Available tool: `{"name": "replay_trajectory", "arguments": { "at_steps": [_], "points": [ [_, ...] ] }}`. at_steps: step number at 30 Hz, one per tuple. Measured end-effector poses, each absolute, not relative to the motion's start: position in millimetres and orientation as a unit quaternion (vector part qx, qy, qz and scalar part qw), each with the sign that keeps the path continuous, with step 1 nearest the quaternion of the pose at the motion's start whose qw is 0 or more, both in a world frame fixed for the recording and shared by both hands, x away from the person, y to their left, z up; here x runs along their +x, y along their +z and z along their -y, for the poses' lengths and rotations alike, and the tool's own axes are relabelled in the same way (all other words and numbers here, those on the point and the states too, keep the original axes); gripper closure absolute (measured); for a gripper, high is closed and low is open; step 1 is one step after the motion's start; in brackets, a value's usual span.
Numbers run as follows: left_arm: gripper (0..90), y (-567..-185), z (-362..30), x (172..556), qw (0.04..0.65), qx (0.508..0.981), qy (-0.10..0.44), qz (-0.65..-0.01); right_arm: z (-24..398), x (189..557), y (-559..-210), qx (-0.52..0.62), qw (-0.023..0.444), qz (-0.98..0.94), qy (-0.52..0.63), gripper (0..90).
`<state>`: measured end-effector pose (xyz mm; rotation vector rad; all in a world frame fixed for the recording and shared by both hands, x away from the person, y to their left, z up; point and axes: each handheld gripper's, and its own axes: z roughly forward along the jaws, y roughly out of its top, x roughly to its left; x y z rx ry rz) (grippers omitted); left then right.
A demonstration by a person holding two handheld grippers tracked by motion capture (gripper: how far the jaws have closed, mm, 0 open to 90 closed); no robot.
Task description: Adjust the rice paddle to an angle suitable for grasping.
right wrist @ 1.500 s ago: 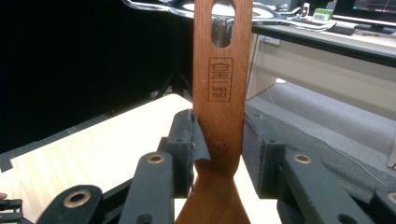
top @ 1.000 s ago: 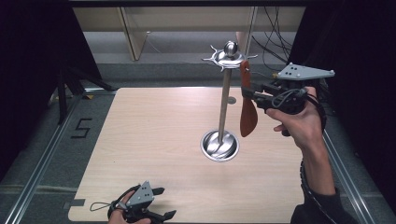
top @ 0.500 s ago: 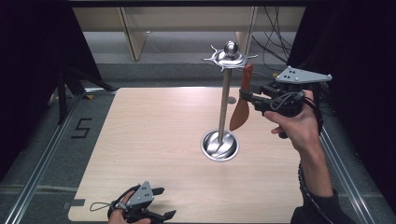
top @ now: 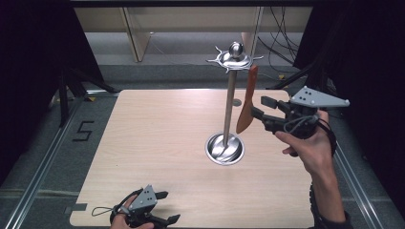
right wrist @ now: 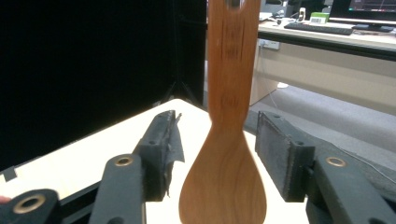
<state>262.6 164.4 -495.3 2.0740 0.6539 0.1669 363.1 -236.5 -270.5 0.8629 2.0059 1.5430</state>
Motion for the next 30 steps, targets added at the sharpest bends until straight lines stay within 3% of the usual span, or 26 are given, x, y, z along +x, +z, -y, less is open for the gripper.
{"name": "replay_trajectory", "arguments": {
  "at_steps": [17,30],
  "points": [
    [14.9,-495.7,-161.3,260.9,0.474,0.830,0.056,-0.288,254.5,356.6,-327.0,0.348,0.185,-0.739,0.546,42.4],
    [14.8,-495.8,-159.3,264.7,0.474,0.834,0.056,-0.277,258.4,359.3,-357.8,0.362,0.184,-0.742,0.533,39.6]
  ]
}}
